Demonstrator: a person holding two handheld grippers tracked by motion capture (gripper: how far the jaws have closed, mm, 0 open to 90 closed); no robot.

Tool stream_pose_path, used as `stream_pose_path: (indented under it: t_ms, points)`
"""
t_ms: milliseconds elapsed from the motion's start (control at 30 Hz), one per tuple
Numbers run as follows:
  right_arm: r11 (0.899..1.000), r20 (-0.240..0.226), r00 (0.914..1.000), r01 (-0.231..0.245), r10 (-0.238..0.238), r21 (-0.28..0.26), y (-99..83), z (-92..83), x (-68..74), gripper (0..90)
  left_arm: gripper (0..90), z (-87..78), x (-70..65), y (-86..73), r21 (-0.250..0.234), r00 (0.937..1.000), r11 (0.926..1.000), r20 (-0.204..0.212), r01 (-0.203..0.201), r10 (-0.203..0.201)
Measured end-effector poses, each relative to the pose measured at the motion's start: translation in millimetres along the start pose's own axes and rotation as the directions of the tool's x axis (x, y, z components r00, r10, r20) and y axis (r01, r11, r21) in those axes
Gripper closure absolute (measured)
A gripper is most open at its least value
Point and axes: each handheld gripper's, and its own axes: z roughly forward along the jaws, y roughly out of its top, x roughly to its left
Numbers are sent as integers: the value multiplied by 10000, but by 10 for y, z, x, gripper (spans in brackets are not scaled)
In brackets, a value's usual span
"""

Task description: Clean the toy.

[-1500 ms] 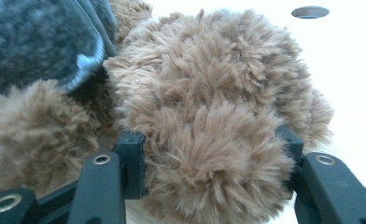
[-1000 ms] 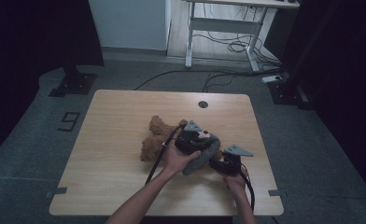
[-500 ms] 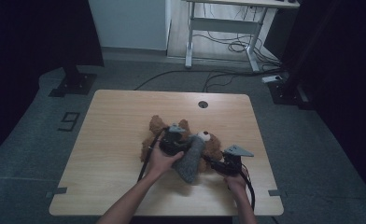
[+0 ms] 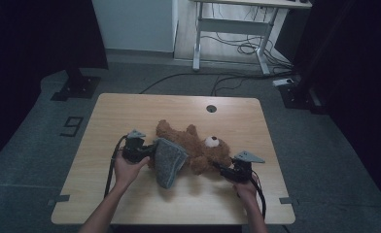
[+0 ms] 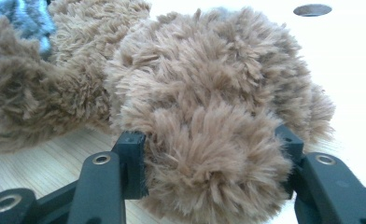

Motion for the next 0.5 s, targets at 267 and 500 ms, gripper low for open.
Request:
stream_pose_path:
  t_ms: [267, 500]
  points:
    - [10000, 3, 10000, 7, -7, -24, -4, -2, 3, 464, 825, -91, 192, 22, -195, 9980, 9995, -577, 256, -267]
    - [10000, 22, 10000, -57, 57, -51, -2, 0, -4, 465, 831, -253, -158, 455, -972, 9916, 9895, -839, -1068, 988]
